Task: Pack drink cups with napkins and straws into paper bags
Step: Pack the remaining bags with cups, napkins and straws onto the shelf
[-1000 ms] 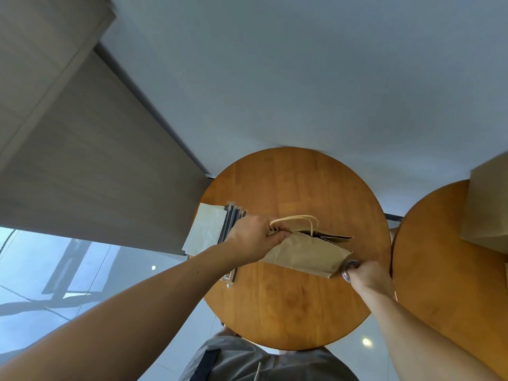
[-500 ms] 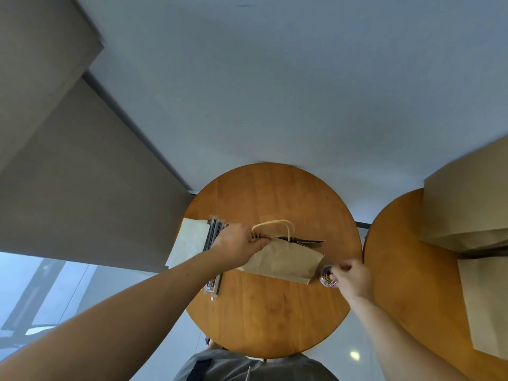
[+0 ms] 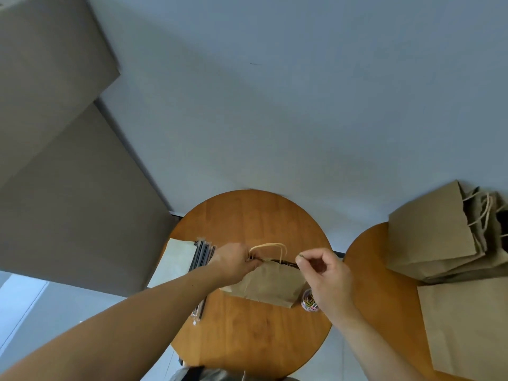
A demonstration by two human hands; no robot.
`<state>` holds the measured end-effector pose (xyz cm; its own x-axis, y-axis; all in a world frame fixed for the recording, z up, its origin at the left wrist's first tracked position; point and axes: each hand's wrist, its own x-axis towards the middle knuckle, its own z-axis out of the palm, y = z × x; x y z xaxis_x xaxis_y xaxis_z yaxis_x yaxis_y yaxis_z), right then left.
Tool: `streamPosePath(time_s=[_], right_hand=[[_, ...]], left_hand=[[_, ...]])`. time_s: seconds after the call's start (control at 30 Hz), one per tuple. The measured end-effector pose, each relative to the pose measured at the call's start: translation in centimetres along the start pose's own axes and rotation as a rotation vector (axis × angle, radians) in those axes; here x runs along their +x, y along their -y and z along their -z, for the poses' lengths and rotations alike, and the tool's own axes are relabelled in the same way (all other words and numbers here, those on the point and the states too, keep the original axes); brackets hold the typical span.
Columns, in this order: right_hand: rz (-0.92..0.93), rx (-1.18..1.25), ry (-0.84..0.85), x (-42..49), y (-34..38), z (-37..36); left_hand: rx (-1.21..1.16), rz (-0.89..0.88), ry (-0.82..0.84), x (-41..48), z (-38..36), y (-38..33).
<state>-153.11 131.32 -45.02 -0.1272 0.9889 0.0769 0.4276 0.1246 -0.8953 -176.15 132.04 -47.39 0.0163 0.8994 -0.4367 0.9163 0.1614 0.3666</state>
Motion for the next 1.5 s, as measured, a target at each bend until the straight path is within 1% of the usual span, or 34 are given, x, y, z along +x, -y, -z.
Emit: streamPosePath(time_s=[0.1, 0.2, 0.3, 0.4, 0.6, 0.77, 0.87, 1.0, 1.2, 1.33, 1.43, 1.5], right_hand=[[0.079, 0.042, 0.097, 0.3, 2.6, -1.6], [0.111, -0.077, 0.206, 0.5, 2.8, -4.0], [0.116, -0.197, 0.239, 1.1, 1.7, -5.7], [0.069, -0.296, 0.254, 2.2, 0.8, -6.3], [0.058, -0.374, 0.337, 3.6, 0.1, -6.1], [0.015, -0.295, 0.267, 3.9, 0.2, -5.7], [0.013, -0.312, 0.309, 4.0, 0.1, -5.4], [0.03, -0.345, 0.324, 4.3, 0.0, -5.5], [0.118, -0.456, 0.344, 4.4, -0.5, -5.4], [0.133, -0.522, 0.377, 4.7, -0.7, -5.4], [0.155, -0.634, 0.425, 4.7, -0.9, -5.5], [0.159, -0.694, 0.424, 4.6, -1.1, -5.7]], left_hand=[[0.021, -0.05, -0.014, -0.1, 0.1, 0.2], [0.042, -0.071, -0.015, -0.1, 0.0, 0.3], [0.065, -0.072, -0.018, -0.1, -0.3, 0.7], [0.008, -0.123, -0.022, -0.1, -0.3, 0.9], [0.021, -0.171, -0.001, 0.2, 0.3, 0.7], [0.012, -0.206, -0.003, 0.5, 0.7, 0.4], [0.025, -0.223, -0.004, 0.7, 0.7, 0.3], [0.032, -0.227, 0.002, 0.8, 0.5, 0.4], [-0.001, -0.261, -0.024, 1.1, 0.5, 0.2], [0.004, -0.252, -0.033, 1.0, 0.3, 0.3], [-0.015, -0.258, -0.068, 1.0, 0.1, 0.3], [-0.032, -0.259, -0.091, 0.9, -0.1, 0.3]])
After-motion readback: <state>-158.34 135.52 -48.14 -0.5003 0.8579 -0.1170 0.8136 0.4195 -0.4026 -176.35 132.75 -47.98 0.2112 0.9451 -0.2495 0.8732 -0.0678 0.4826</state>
